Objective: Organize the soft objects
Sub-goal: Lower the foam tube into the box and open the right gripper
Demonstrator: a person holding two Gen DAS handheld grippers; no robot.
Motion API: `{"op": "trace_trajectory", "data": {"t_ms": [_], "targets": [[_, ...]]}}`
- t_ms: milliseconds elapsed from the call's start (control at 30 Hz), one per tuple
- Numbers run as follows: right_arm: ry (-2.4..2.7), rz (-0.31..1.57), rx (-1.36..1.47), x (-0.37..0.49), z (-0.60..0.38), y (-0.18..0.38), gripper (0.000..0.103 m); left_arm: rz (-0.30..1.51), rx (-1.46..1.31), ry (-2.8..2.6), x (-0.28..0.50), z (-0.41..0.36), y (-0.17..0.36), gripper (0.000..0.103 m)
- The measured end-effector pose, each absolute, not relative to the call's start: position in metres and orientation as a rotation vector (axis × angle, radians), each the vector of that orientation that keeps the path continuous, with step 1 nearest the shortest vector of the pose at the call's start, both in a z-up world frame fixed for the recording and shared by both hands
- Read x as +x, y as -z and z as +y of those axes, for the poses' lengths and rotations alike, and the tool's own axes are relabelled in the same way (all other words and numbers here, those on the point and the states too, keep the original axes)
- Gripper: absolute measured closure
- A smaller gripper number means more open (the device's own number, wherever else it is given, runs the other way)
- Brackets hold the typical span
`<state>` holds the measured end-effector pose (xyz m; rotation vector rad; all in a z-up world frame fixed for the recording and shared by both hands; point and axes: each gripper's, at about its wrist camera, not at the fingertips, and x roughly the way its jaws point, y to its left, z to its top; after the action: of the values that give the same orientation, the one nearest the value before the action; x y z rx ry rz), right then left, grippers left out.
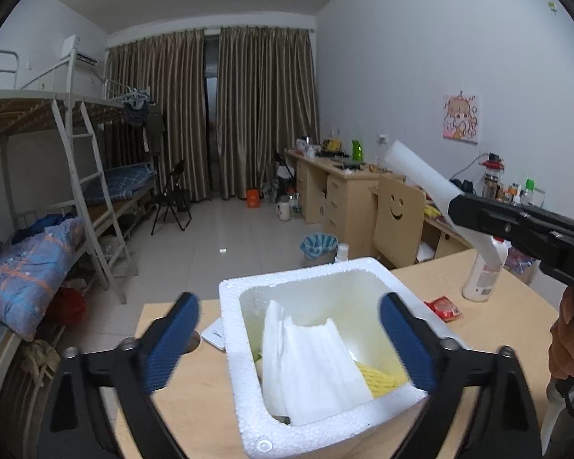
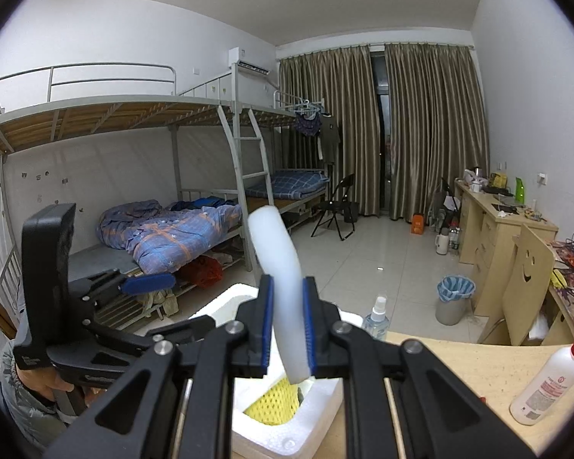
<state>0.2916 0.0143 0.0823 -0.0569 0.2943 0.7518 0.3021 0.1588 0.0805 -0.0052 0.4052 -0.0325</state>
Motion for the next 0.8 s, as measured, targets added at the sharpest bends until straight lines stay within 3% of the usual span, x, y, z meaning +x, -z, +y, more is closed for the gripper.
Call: {"op": "trace_trajectory", "data": {"t_ms": [800], "targets": [[-0.814,0.352,-0.072,0.298,0.041,-0.065,0.086,0.282,-0.070,-0.059,0.264,0.198,-0.069,0.000]]}}
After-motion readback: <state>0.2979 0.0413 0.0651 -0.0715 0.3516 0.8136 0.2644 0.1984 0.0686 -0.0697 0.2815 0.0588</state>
